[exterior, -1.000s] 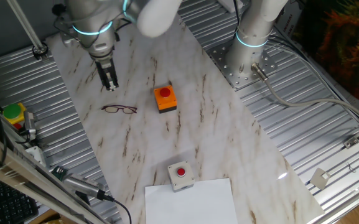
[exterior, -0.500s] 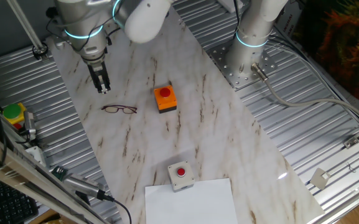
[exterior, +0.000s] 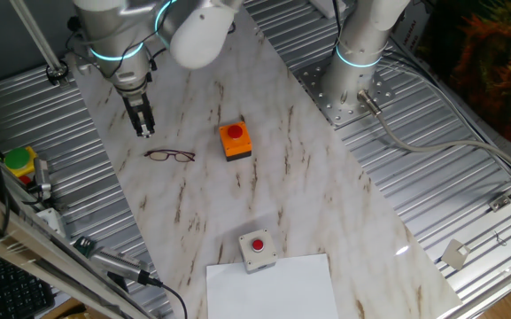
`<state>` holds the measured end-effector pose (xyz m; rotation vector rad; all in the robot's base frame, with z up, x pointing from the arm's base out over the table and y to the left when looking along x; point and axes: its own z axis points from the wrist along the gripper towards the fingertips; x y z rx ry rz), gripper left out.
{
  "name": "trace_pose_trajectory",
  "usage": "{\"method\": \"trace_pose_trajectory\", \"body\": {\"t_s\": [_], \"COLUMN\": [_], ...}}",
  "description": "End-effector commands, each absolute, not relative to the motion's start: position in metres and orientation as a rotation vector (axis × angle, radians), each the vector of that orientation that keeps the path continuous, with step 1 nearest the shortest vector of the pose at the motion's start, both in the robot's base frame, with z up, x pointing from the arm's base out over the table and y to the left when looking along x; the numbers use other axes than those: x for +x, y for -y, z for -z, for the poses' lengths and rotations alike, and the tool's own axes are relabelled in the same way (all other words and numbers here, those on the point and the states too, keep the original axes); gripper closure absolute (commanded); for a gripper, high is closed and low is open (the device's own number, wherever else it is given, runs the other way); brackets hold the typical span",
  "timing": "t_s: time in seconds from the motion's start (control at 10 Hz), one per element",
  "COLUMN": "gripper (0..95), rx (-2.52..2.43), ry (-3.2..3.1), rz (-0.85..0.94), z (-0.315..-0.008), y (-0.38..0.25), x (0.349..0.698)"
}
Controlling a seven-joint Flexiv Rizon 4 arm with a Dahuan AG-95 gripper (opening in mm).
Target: Unfold the leg of the glasses (with one hand)
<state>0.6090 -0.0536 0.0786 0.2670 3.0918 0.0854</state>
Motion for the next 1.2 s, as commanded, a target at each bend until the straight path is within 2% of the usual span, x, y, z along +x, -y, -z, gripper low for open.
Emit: {"method": "trace_pose_trajectory", "body": {"t_s": [0.1,0.5,1.2], "gripper": [95.0,95.0,95.0], "rx": [0.272,0.290,0.302], "ry": [-3.093,-3.097,-3.103], "rz": [-0.087,-0.096,-0.109], "z": [-0.076,-0.059,-0.055], "y": [0.054,0.054,0.048], "x": [0.608,0.613,0.627]}}
